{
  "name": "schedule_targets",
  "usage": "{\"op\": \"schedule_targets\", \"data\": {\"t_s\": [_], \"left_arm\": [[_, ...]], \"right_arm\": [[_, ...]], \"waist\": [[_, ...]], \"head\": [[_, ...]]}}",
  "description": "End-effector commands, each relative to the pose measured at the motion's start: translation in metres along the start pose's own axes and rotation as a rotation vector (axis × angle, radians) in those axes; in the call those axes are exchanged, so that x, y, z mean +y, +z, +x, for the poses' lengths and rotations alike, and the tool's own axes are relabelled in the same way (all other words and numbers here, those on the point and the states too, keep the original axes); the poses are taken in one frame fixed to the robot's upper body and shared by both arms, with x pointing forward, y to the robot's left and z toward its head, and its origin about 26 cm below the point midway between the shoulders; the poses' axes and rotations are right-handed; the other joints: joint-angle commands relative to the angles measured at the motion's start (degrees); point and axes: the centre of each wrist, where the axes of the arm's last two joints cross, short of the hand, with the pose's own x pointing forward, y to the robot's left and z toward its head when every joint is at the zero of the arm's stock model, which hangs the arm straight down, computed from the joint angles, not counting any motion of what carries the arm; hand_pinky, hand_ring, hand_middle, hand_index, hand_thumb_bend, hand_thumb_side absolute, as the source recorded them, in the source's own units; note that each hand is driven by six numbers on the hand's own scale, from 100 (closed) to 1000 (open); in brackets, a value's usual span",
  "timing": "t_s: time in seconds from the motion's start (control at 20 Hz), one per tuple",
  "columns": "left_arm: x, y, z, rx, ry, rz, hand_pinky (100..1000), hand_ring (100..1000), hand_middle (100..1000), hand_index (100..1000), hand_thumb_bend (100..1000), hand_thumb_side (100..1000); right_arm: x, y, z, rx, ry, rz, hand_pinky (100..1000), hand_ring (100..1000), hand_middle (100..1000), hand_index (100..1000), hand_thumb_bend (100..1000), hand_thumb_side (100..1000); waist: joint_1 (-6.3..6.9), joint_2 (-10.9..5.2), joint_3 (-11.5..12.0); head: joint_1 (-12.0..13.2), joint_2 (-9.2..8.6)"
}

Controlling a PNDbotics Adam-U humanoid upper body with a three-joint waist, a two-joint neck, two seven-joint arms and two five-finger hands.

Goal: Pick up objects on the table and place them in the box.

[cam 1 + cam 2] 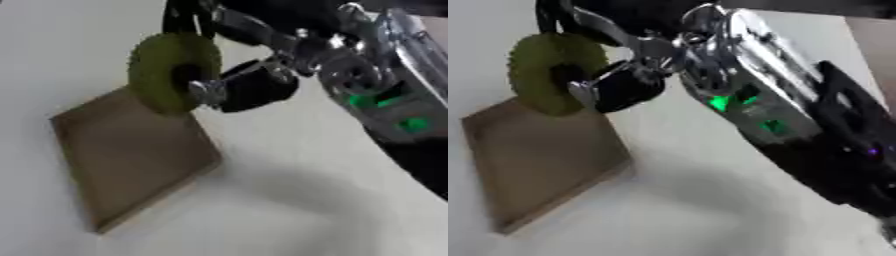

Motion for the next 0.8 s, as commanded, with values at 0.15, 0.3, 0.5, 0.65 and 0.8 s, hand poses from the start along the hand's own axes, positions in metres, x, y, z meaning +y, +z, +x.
{"op": "schedule_targets", "data": {"t_s": [0.15, 0.3, 0.5, 0.65, 0.8], "left_arm": [[-0.002, -0.007, 0.005, -0.028, 0.012, -0.016, 576, 523, 515, 728, 100, 590], [-0.002, -0.007, 0.005, -0.026, 0.017, -0.016, 576, 523, 515, 728, 100, 590], [-0.003, -0.006, 0.005, -0.023, 0.021, -0.017, 576, 522, 515, 728, 100, 591], [-0.003, -0.006, 0.005, -0.021, 0.022, -0.017, 575, 522, 515, 728, 100, 590], [-0.003, -0.006, 0.005, -0.02, 0.024, -0.018, 575, 522, 515, 728, 100, 590]], "right_arm": [[0.03, -0.029, 0.005, -0.015, -0.009, 0.071, 652, 524, 516, 660, 100, 231], [0.054, -0.045, 0.005, -0.008, -0.022, 0.111, 641, 524, 514, 657, 100, 233], [0.076, -0.061, 0.003, 0.003, -0.017, 0.124, 645, 533, 517, 658, 100, 234], [0.086, -0.067, 0.003, -0.002, -0.013, 0.132, 656, 548, 533, 670, 100, 233], [0.093, -0.072, 0.003, 0.003, -0.011, 0.144, 668, 571, 566, 696, 100, 235]], "waist": [[0.62, -1.21, 0.3], [0.65, -1.1, 0.5], [0.61, -1.02, 0.6], [0.58, -1.01, 0.6], [0.61, -1.02, 0.6]], "head": [[-1.0, 0.07], [-1.4, 0.01], [-1.7, 0.02], [-1.8, 0.04], [-1.8, 0.01]]}}
